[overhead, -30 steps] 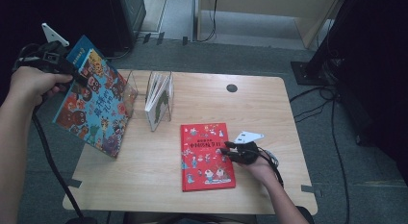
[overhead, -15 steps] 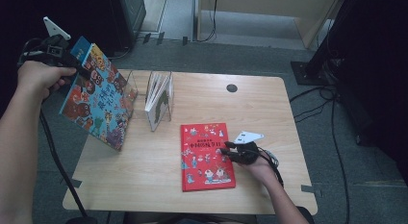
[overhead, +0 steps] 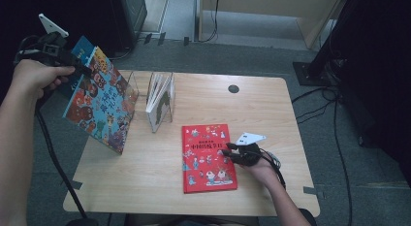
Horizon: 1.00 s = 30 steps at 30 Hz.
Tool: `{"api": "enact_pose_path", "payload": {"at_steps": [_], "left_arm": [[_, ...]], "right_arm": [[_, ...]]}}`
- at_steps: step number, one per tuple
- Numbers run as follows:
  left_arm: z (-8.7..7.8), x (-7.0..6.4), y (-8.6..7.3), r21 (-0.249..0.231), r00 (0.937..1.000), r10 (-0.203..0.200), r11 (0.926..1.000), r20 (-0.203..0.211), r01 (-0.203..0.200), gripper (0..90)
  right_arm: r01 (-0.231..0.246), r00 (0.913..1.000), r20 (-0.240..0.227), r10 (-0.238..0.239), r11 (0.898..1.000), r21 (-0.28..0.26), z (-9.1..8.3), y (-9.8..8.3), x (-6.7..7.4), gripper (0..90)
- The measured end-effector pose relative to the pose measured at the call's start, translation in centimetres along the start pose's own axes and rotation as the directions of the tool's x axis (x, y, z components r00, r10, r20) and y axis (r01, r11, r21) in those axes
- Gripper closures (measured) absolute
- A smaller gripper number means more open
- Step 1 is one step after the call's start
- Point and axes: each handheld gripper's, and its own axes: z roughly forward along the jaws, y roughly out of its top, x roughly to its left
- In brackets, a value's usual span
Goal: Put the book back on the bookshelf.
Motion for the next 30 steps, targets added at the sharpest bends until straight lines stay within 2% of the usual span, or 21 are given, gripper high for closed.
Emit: {"api": "enact_pose_path", "payload": {"at_steps": [3,4,5,6,9,10,12,19,22,25,28,30], "left_arm": [[-1.3,0.4,-0.2,-0.036,1.0000,0.001,0.9994,0.001,-0.001,65.0],[-1.8,0.5,-0.3,-0.055,0.9989,-0.004,0.9985,0.046,0.007,65.9],[-2.3,0.6,-0.4,-0.078,0.9978,-0.004,0.9969,0.067,0.009,65.1],[-2.7,0.5,-0.4,-0.091,0.9979,0.001,0.9959,0.064,0.005,65.0],[-3.2,-0.1,-0.8,-0.090,0.9974,0.030,0.9956,0.066,-0.024,62.7],[-3.2,-0.4,-0.9,-0.094,0.9964,0.051,0.9945,0.068,-0.044,62.4],[-3.0,-0.9,-1.2,-0.105,0.9930,0.079,0.9920,0.088,-0.070,60.9],[-1.6,-2.3,-2.5,-0.116,0.9862,0.115,0.9881,0.119,-0.101,58.0],[-1.2,-2.9,-3.1,-0.131,0.9855,0.129,0.9847,0.110,-0.115,57.4],[-0.7,-3.2,-3.9,-0.144,0.9828,0.135,0.9827,0.126,-0.116,56.0],[0.0,-3.9,-4.8,-0.145,0.9803,0.168,0.9777,0.104,-0.152,55.6],[0.4,-4.1,-5.5,-0.160,0.9766,0.181,0.9738,0.116,-0.162,56.2]], "right_arm": [[0.000,1.0000,0.000,0.000,1.000,-0.001,0.0,0.0,0.0,63.4],[-0.002,1.0000,-0.002,0.002,1.000,-0.001,0.0,0.0,0.0,63.1],[-0.002,1.0000,-0.004,0.002,1.000,-0.002,0.0,0.0,0.0,62.5],[-0.005,0.9999,-0.009,0.005,1.000,-0.001,0.0,0.0,0.0,61.3],[-0.008,0.9999,-0.012,0.008,1.000,-0.004,0.0,0.0,0.0,60.5],[-0.008,0.9999,-0.012,0.008,1.000,-0.003,0.0,0.0,0.0,60.4],[-0.005,0.9999,-0.011,0.005,1.000,-0.003,0.0,0.0,0.0,59.6],[-0.007,0.9997,-0.025,0.007,1.000,0.000,0.0,0.0,0.0,54.6],[-0.011,0.9998,-0.017,0.011,1.000,0.003,0.0,0.0,0.0,52.8],[-0.027,0.9995,-0.012,0.027,1.000,0.007,-0.1,0.0,-0.2,52.8],[-0.034,0.9994,-0.010,0.034,0.999,0.008,-0.2,0.0,-0.3,52.8],[-0.032,0.9995,-0.007,0.032,0.999,0.008,-0.2,0.0,-0.3,52.8]]}}
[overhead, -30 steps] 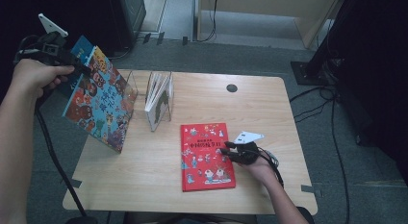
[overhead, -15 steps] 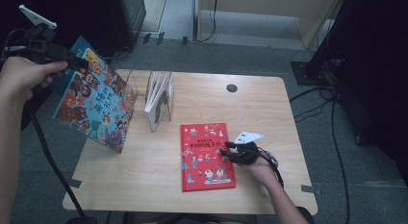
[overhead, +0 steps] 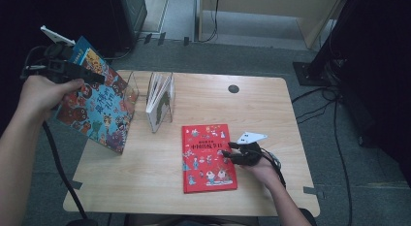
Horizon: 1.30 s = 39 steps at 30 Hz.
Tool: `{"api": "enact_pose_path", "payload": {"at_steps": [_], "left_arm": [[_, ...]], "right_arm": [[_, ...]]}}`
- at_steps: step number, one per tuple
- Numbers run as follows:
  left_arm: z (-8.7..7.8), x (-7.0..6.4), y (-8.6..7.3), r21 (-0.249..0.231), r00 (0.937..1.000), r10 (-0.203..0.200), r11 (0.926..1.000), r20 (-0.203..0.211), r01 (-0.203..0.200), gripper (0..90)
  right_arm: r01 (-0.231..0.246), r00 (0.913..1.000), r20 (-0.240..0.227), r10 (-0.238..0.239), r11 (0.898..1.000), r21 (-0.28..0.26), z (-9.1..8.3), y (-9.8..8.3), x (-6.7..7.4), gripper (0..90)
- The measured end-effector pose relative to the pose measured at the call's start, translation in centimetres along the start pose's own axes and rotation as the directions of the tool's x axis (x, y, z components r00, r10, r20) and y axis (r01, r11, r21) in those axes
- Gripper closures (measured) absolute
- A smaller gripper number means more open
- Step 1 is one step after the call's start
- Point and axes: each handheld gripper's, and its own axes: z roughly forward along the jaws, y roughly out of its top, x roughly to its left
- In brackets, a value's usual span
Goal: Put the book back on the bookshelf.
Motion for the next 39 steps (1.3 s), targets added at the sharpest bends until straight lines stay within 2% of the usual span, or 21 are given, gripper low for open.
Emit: {"api": "enact_pose_path", "payload": {"at_steps": [1,3,12,18,21,25,39], "left_arm": [[0.3,-0.1,-0.4,-0.009,0.9999,0.007,0.9999,0.010,-0.007,56.3],[1.0,-0.6,-1.1,-0.010,0.9997,0.022,0.9997,0.004,-0.022,56.2],[4.1,-2.7,-3.8,0.005,0.9954,0.089,0.9960,0.035,-0.090,55.7],[6.5,-3.0,-5.5,-0.014,0.9931,0.106,0.9944,0.052,-0.105,55.7],[7.5,-3.2,-6.2,-0.002,0.9923,0.116,0.9932,0.043,-0.116,55.6],[8.7,-3.5,-7.2,-0.006,0.9888,0.139,0.9903,0.055,-0.139,55.5],[13.3,-4.4,-10.2,0.021,0.9825,0.145,0.9888,0.117,-0.148,54.0]], "right_arm": [[0.001,1.0000,-0.001,-0.001,1.000,0.001,0.0,0.0,0.0,52.8],[0.002,1.0000,-0.002,-0.002,1.000,0.001,0.0,0.0,0.0,52.3],[-0.009,1.0000,0.002,0.009,1.000,0.005,-0.1,0.0,-0.1,50.1],[-0.011,0.9999,0.011,0.011,1.000,0.023,-0.1,-0.1,-0.1,48.9],[-0.016,0.9999,0.007,0.016,1.000,0.024,0.0,-0.1,-0.2,48.8],[-0.016,0.9999,0.007,0.015,1.000,0.023,0.0,-0.1,-0.2,48.8],[-0.035,0.9994,0.001,0.035,0.999,0.020,0.0,-0.2,-0.3,48.3]]}}
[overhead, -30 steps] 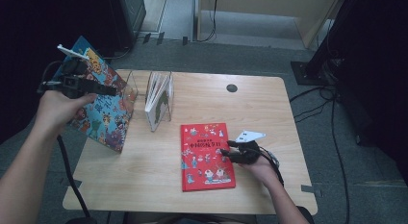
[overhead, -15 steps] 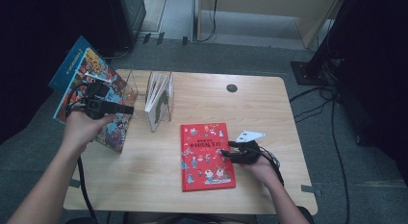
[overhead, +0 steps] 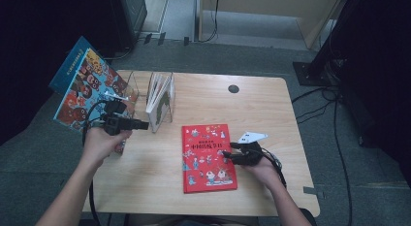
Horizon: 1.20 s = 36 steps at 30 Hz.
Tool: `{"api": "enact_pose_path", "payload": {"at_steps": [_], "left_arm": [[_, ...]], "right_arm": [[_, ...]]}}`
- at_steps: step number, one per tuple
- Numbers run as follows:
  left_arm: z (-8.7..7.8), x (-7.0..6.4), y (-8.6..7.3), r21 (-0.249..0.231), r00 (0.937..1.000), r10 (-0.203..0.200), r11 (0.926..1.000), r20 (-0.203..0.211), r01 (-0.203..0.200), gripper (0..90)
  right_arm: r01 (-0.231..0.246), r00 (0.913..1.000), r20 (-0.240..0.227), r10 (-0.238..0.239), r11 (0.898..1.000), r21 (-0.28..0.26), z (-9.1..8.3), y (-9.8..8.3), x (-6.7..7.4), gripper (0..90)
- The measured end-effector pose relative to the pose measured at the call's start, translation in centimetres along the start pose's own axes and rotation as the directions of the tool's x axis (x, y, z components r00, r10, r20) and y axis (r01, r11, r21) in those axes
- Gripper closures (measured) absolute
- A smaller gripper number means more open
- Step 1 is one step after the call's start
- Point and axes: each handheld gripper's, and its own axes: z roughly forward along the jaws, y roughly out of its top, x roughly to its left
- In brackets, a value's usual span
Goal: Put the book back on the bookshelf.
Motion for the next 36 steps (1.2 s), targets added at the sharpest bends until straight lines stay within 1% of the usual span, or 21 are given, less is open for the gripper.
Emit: {"api": "enact_pose_path", "payload": {"at_steps": [2,5,8,13,17,20,23,25,28,29,31,33,36], "left_arm": [[0.7,-0.1,-0.4,0.004,1.0000,0.002,1.0000,0.007,-0.002,54.0],[1.7,-0.1,-1.0,0.026,1.0000,0.003,0.9997,0.008,-0.003,53.8],[2.8,-0.2,-1.6,0.050,0.9998,0.001,0.9988,0.020,-0.002,53.5],[4.8,-0.3,-2.7,0.077,0.9997,0.004,0.9970,0.026,-0.006,52.8],[6.2,-0.7,-3.3,0.083,0.9989,0.009,0.9964,0.045,-0.013,52.7],[7.0,-1.0,-3.6,0.094,0.9985,0.017,0.9953,0.052,-0.022,51.7],[7.8,-1.3,-3.8,0.105,0.9979,0.006,0.9944,0.065,-0.012,50.7],[8.4,-1.6,-3.9,0.121,0.9977,0.012,0.9925,0.067,-0.020,50.4],[9.3,-2.0,-3.9,0.143,0.9966,0.004,0.9896,0.082,-0.016,49.3],[9.5,-2.0,-3.9,0.150,0.9963,0.009,0.9885,0.086,-0.022,49.2],[10.0,-2.3,-3.9,0.153,0.9961,0.004,0.9880,0.088,-0.017,48.4],[10.2,-2.5,-3.8,0.156,0.9949,-0.016,0.9878,0.100,0.000,48.0],[10.6,-2.7,-3.8,0.162,0.9941,-0.018,0.9868,0.107,0.000,48.0]], "right_arm": [[0.000,1.0000,-0.002,0.000,1.000,0.000,0.0,0.0,0.0,48.3],[-0.002,1.0000,-0.002,0.002,1.000,0.000,0.0,0.0,0.0,48.2],[-0.002,1.0000,-0.002,0.002,1.000,-0.001,0.0,0.0,0.0,48.2],[-0.001,1.0000,-0.002,0.001,1.000,-0.003,0.0,0.0,-0.1,48.2],[-0.007,1.0000,-0.002,0.007,1.000,-0.004,0.0,-0.1,0.0,48.2],[-0.007,1.0000,-0.002,0.007,1.000,-0.004,0.0,-0.1,0.0,48.2],[-0.009,1.0000,-0.001,0.009,1.000,-0.003,0.0,-0.1,0.0,48.3],[-0.010,0.9999,0.000,0.010,1.000,-0.003,0.0,-0.1,0.0,48.3],[-0.015,0.9999,0.000,0.015,1.000,0.000,0.0,-0.1,0.0,48.3],[-0.018,0.9998,-0.002,0.018,1.000,0.004,-0.1,-0.1,0.1,48.4],[-0.020,0.9998,-0.003,0.020,1.000,0.006,-0.1,-0.1,0.1,48.4],[-0.021,0.9997,-0.009,0.021,1.000,0.009,-0.2,-0.1,0.1,48.1],[-0.030,0.9994,-0.019,0.031,0.999,0.018,-0.3,-0.2,0.0,47.7]]}}
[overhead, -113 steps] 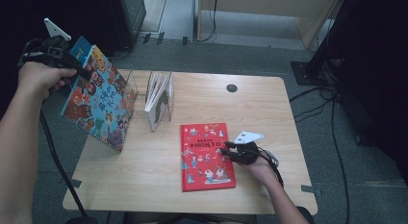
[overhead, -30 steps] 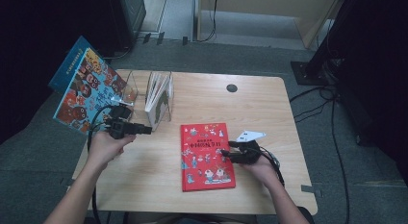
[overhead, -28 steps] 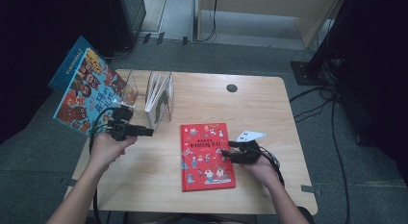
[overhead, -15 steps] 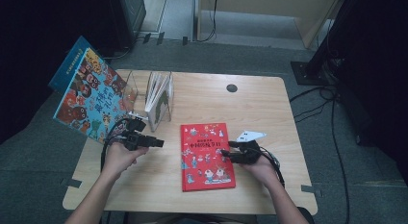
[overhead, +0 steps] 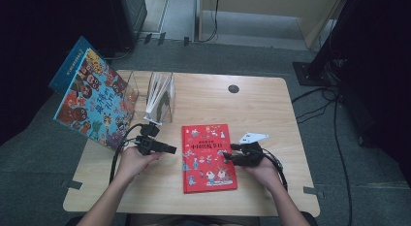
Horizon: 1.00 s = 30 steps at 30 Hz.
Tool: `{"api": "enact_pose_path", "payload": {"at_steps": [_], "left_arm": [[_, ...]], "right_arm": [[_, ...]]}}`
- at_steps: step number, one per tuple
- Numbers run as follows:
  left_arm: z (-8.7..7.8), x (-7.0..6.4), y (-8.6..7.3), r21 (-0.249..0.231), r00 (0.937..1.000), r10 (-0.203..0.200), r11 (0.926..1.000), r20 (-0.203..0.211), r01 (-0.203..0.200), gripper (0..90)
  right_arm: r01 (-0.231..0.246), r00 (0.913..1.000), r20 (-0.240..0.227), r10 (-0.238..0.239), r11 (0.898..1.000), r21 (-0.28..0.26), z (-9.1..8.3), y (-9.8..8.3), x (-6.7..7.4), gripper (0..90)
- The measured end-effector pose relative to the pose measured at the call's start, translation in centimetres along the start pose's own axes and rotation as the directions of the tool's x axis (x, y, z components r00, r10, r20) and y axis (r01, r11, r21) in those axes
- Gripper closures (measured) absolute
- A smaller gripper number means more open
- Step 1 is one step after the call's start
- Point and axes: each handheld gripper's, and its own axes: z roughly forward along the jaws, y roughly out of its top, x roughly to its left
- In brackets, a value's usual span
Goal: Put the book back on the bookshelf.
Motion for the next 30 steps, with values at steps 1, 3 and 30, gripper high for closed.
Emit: {"api": "enact_pose_path", "payload": {"at_steps": [1,3,30], "left_arm": [[0.2,-0.1,0.0,0.000,1.0000,-0.004,1.0000,0.005,0.004,48.0],[0.7,-0.4,0.1,0.011,0.9999,0.002,0.9999,0.011,-0.002,48.1],[4.0,-2.2,0.8,0.029,0.9966,-0.001,0.9996,0.082,-0.001,51.1]], "right_arm": [[-0.007,1.0000,0.001,0.007,1.000,0.001,-0.1,0.0,0.0,47.7],[0.001,1.0000,0.008,-0.001,1.000,-0.005,-0.2,-0.2,0.2,47.7],[-0.048,0.9982,0.036,0.048,0.999,-0.012,-0.9,-1.2,1.6,47.7]]}}
